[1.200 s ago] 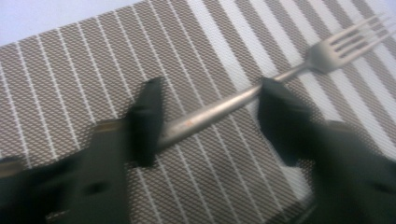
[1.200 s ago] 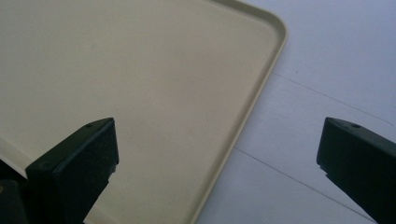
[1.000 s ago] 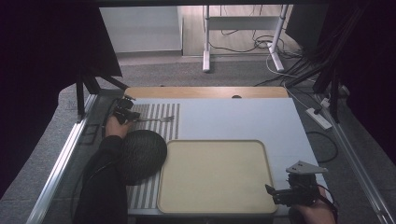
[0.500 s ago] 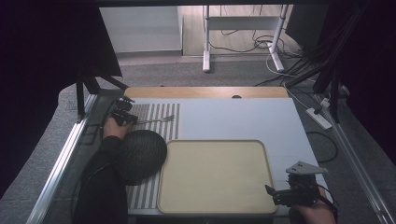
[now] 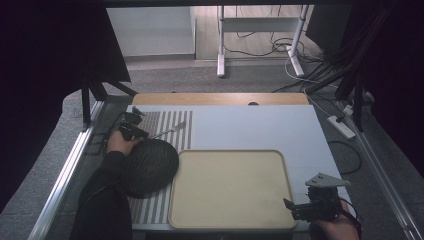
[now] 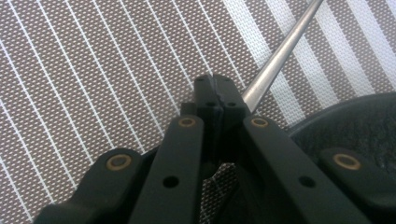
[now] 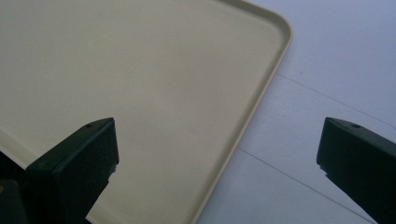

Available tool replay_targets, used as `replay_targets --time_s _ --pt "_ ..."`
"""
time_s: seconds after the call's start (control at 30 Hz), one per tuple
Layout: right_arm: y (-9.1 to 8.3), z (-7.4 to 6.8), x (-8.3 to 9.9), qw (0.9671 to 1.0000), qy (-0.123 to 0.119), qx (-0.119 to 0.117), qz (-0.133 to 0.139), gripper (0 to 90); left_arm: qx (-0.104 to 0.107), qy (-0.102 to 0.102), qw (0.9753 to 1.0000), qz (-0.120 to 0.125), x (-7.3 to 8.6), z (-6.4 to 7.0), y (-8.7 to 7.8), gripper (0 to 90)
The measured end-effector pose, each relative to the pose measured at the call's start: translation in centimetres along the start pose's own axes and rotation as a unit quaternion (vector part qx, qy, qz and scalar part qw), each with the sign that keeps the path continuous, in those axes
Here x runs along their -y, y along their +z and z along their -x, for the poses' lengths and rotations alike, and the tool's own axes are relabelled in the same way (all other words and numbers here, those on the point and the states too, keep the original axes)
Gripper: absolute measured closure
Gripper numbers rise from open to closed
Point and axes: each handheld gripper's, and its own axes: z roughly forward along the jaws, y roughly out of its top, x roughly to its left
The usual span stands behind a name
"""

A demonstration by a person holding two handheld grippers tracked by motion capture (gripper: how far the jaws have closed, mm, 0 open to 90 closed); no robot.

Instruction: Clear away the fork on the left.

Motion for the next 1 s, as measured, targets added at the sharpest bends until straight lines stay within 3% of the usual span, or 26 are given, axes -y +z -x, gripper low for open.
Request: replay_targets --time_s 0.07,0.1,0.13,0.23,0.33,0.43,0.53,0.6,0.7,0.8,1.0 --pt "0.0 0.0 0.0 1.0000 0.000 0.000 0.000 0.0 0.005 -0.003 1.0000 -0.001 0.0 -0.1 0.0 88.8" --pt "0.0 0.0 0.0 1.0000 0.000 0.000 0.000 0.0 0.006 -0.004 1.0000 0.001 -0.1 -0.2 0.0 83.3" --pt "0.0 0.0 0.0 1.0000 0.000 0.000 0.000 0.0 0.005 -0.007 0.9999 0.005 -0.1 -0.3 -0.1 83.3" --pt "0.0 0.0 0.0 1.0000 0.001 -0.001 -0.001 0.0 0.009 -0.019 0.9993 0.030 -0.4 -0.4 -0.6 68.2" --pt "0.0 0.0 0.0 1.0000 0.001 -0.001 0.000 0.0 0.021 -0.023 0.9979 0.057 -0.8 -0.3 -1.1 45.8" --pt "0.0 0.0 0.0 1.0000 0.000 -0.001 0.000 0.0 0.036 -0.015 0.9965 0.075 -1.2 0.1 -1.3 29.7" --pt "0.0 0.0 0.0 1.0000 0.001 -0.002 0.000 0.0 0.055 0.005 0.9958 0.073 -1.6 0.5 -1.2 17.8" --pt "0.0 0.0 0.0 1.0000 0.000 -0.001 -0.001 0.0 0.053 0.022 0.9961 0.067 -1.9 1.0 -1.1 10.5" --pt "0.0 0.0 0.0 1.0000 0.000 -0.002 0.000 0.0 0.059 0.034 0.9960 0.059 -2.5 1.6 -0.6 5.7" --pt "0.0 0.0 0.0 1.0000 -0.001 -0.002 -0.001 0.0 0.047 0.053 0.9963 0.049 -3.0 2.4 -0.2 0.0" --pt "0.0 0.0 0.0 1.0000 -0.002 -0.003 -0.001 0.0 0.043 0.069 0.9961 0.033 -4.0 3.6 1.1 0.0"
